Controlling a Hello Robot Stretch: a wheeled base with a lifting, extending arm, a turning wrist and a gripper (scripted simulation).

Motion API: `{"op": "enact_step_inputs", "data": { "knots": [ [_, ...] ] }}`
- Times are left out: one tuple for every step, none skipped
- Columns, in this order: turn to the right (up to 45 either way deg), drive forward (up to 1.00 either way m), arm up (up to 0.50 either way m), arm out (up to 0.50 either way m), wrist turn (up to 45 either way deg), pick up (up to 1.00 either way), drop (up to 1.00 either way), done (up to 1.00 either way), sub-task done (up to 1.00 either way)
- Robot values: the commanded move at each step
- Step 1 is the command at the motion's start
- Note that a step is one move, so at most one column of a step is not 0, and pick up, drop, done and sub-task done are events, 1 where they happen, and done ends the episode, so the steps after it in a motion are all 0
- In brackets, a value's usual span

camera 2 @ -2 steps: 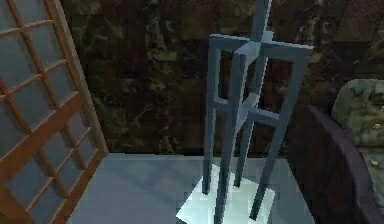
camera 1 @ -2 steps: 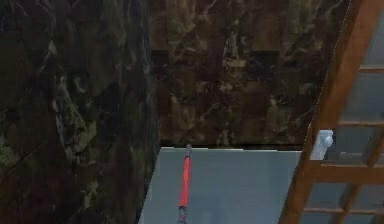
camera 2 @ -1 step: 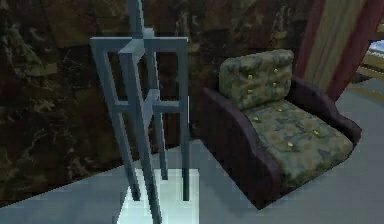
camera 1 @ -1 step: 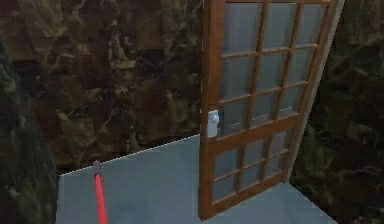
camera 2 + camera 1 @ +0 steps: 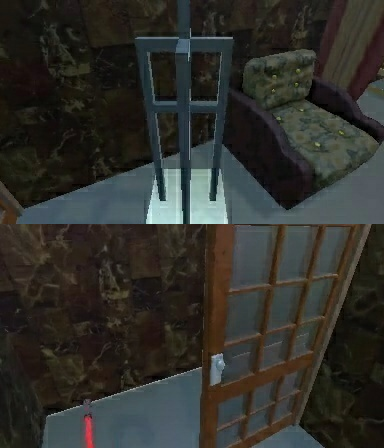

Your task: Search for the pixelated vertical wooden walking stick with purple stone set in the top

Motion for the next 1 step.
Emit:
{"op": "enact_step_inputs", "data": {
  "knots": [
    [-15.0,0.00,0.00,0.00,0.0,0.00,0.00,0.00,0.00]
  ]
}}
